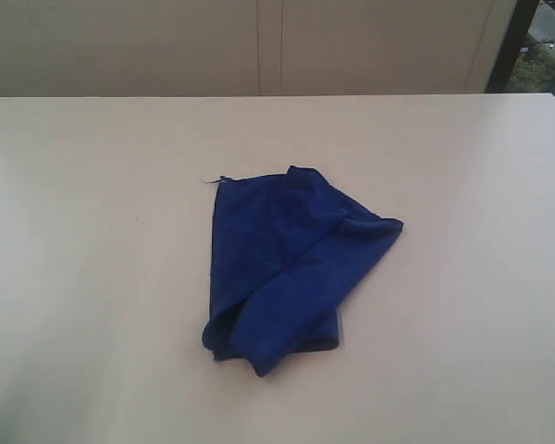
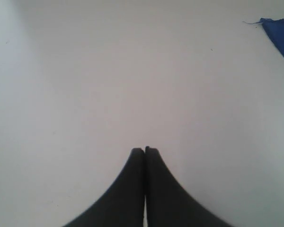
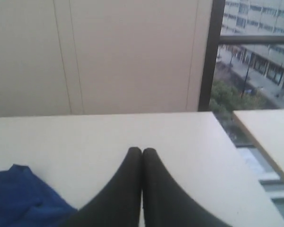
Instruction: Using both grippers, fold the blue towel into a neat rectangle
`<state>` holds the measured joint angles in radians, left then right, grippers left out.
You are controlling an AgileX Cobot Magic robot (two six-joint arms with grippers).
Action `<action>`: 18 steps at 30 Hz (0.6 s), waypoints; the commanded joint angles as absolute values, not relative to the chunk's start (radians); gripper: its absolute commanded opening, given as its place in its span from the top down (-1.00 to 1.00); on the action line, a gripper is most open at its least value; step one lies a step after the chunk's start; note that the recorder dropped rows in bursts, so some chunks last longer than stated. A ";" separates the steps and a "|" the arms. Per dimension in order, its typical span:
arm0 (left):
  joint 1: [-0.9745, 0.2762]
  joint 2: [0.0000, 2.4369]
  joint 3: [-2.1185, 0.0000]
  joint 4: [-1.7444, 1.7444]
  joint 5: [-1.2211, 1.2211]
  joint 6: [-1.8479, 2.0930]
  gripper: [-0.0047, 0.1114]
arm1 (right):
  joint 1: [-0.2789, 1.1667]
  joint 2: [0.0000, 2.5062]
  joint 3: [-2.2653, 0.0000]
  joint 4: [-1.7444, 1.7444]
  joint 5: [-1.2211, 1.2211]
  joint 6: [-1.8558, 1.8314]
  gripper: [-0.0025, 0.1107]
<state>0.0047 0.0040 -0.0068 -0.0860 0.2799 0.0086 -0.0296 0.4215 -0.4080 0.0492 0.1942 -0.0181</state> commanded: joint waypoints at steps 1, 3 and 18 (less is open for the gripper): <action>0.000 0.000 0.000 -0.095 0.276 0.000 0.92 | -0.030 0.545 -0.449 0.123 0.313 -0.018 0.96; 0.000 0.000 0.000 -0.095 0.276 0.000 0.92 | -0.030 0.608 -0.470 0.154 0.367 -0.018 0.96; 0.000 0.000 0.000 -0.095 0.276 0.000 0.92 | -0.007 1.197 -0.655 0.915 0.514 -0.494 0.96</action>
<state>0.0047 0.0040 -0.0068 -0.0860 0.2799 0.0086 -0.0251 1.1226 -0.6163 0.7714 0.5078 -0.3436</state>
